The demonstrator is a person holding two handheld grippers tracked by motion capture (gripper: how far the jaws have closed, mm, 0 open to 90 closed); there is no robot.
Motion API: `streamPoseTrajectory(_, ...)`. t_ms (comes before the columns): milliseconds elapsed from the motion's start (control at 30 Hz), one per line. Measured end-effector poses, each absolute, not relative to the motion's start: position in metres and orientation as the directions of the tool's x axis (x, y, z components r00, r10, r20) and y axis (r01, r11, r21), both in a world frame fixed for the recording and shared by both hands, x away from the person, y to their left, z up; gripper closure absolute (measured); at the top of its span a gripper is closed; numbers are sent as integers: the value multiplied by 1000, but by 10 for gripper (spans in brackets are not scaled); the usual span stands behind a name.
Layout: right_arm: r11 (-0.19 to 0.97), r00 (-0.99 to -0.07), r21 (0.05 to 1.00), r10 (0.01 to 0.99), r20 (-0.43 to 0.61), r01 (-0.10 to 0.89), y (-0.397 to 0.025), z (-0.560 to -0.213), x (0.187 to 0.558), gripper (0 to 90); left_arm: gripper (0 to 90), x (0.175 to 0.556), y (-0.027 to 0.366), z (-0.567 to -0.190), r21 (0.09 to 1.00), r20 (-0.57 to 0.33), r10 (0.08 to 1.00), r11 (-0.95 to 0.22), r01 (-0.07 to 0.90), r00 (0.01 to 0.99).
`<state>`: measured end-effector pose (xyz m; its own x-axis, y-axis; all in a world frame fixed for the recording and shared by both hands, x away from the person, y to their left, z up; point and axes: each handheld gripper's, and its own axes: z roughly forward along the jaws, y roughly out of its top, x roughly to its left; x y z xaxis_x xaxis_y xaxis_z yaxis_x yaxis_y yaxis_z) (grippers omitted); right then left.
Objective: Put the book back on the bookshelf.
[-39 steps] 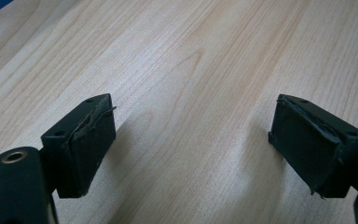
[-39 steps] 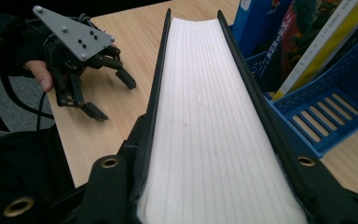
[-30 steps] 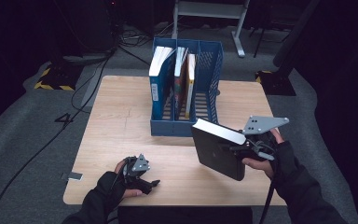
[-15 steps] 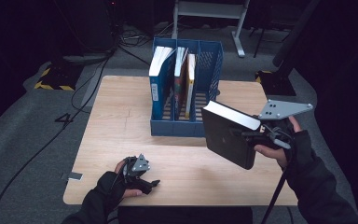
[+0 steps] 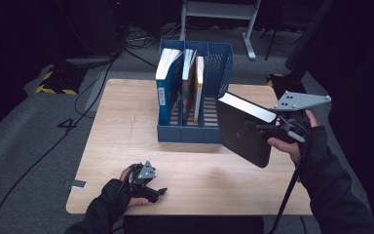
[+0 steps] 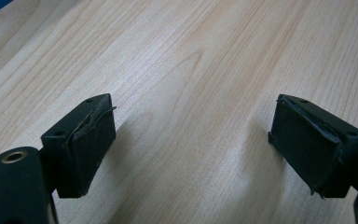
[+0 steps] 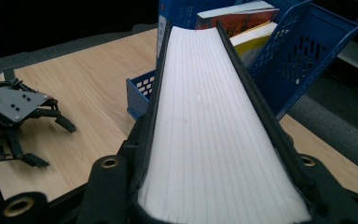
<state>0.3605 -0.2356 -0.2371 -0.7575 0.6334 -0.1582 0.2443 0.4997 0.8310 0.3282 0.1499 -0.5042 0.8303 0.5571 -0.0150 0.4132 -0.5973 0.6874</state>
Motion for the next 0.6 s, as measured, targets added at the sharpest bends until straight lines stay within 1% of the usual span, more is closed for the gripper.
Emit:
streamPoseTrajectory(267, 487, -740, 838, 652, -163, 245, -229, -231, 374, 534, 144, 328, 150, -504, 687, -16, 557, -597, 414, 830)
streamPoseTrajectory(600, 441, -688, 855, 711, -148, 272, -222, -227, 398, 534, 144, 328, 150, -504, 687, -16, 557, -598, 413, 831)
